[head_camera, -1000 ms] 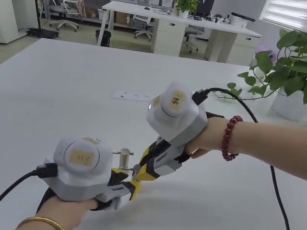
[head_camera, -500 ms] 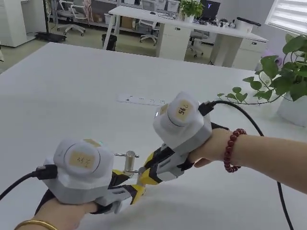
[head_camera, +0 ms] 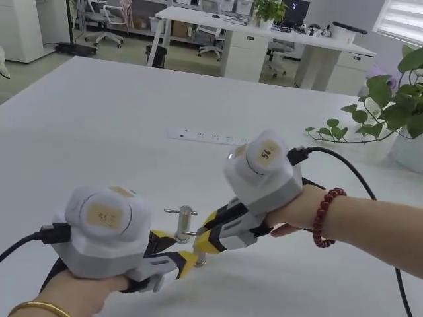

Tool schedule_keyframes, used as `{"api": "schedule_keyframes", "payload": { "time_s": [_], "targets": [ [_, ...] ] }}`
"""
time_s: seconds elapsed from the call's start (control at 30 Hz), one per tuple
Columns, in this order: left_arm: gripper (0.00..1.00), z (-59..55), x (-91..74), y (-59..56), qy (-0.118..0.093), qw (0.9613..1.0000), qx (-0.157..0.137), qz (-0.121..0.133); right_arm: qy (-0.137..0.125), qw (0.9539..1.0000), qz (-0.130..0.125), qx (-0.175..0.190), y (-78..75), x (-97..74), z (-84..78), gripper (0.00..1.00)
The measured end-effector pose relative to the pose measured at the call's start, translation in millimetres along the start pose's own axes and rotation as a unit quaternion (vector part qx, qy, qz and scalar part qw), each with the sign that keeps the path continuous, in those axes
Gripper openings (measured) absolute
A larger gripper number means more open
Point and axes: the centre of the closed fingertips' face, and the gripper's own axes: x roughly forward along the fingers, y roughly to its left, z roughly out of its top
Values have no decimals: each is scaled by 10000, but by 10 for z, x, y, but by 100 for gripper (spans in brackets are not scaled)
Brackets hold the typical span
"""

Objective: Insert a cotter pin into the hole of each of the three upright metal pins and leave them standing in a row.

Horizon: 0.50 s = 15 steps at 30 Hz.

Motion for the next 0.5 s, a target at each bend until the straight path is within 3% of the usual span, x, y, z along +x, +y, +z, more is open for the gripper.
{"api": "schedule_keyframes", "payload": {
  "time_s": [0.5],
  "targets": [
    [24,90,-234,93,-187,9998,51,97,10,10000,-48,-86,-51,-37,9,12]
  ]
}}
